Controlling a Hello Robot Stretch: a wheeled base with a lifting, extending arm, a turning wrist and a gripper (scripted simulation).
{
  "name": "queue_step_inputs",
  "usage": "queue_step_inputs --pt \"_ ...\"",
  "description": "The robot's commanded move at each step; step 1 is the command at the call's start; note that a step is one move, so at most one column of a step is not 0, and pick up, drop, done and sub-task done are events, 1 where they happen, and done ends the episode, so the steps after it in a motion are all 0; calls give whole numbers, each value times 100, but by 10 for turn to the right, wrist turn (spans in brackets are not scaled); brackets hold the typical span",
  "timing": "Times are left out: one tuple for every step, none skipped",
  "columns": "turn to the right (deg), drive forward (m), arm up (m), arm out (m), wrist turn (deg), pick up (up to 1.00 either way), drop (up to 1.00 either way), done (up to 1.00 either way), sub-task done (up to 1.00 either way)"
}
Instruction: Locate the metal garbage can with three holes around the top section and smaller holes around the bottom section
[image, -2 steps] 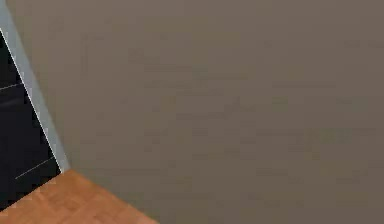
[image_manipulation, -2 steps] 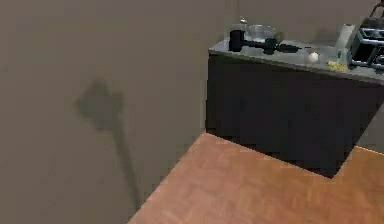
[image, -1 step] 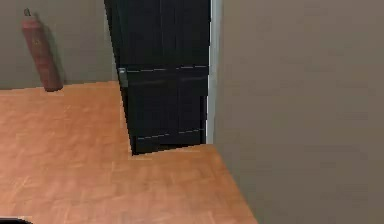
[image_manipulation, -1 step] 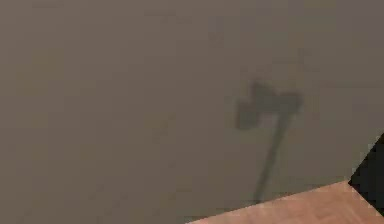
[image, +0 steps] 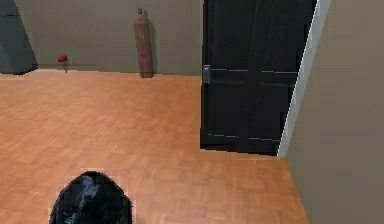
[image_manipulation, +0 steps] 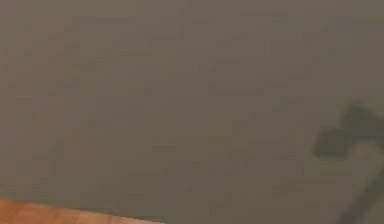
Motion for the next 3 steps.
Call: queue_step_inputs --pt "0 100 0 0 0 0 0 0 0" --pt "-180 0 0 0 0 0 0 0 0" --pt "0 10 0 0 0 0 0 0 0"
